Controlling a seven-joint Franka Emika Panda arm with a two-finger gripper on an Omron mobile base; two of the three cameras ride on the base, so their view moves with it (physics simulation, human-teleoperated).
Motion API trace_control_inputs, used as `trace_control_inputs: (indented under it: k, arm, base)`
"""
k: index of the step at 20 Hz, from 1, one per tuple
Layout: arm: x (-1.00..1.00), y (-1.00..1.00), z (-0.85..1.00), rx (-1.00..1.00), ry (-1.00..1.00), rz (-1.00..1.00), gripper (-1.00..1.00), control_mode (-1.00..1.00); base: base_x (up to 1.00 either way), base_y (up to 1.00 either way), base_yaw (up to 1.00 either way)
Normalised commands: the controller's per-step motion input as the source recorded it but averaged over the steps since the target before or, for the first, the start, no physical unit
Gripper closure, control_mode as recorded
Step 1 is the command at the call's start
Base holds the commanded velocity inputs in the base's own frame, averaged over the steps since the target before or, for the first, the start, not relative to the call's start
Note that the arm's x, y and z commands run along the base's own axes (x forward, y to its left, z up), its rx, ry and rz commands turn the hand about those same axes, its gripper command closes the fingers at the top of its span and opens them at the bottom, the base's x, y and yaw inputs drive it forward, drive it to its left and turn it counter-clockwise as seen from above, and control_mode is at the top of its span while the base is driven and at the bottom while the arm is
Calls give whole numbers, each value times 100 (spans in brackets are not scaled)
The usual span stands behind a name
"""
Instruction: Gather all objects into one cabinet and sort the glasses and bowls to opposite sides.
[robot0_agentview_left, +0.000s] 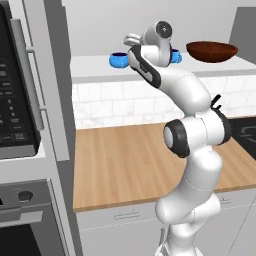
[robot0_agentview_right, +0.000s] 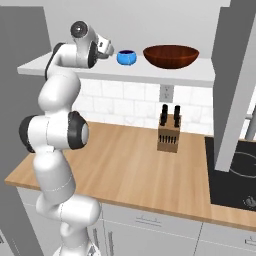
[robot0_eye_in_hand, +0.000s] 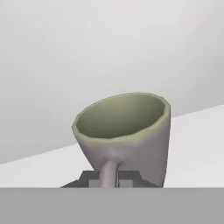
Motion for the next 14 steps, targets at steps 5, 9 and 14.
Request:
trace_control_inputs:
  k: [5, 9, 14]
  arm:
    - [0, 0, 0, 0, 0, 0, 100, -100]
    - [0, 1, 0, 0, 1, 0, 100, -100]
    - [0, 2, -25, 3, 9, 0, 100, -100]
  base:
    - [0, 0, 0]
    - [0, 0, 0]
    - [0, 0, 0]
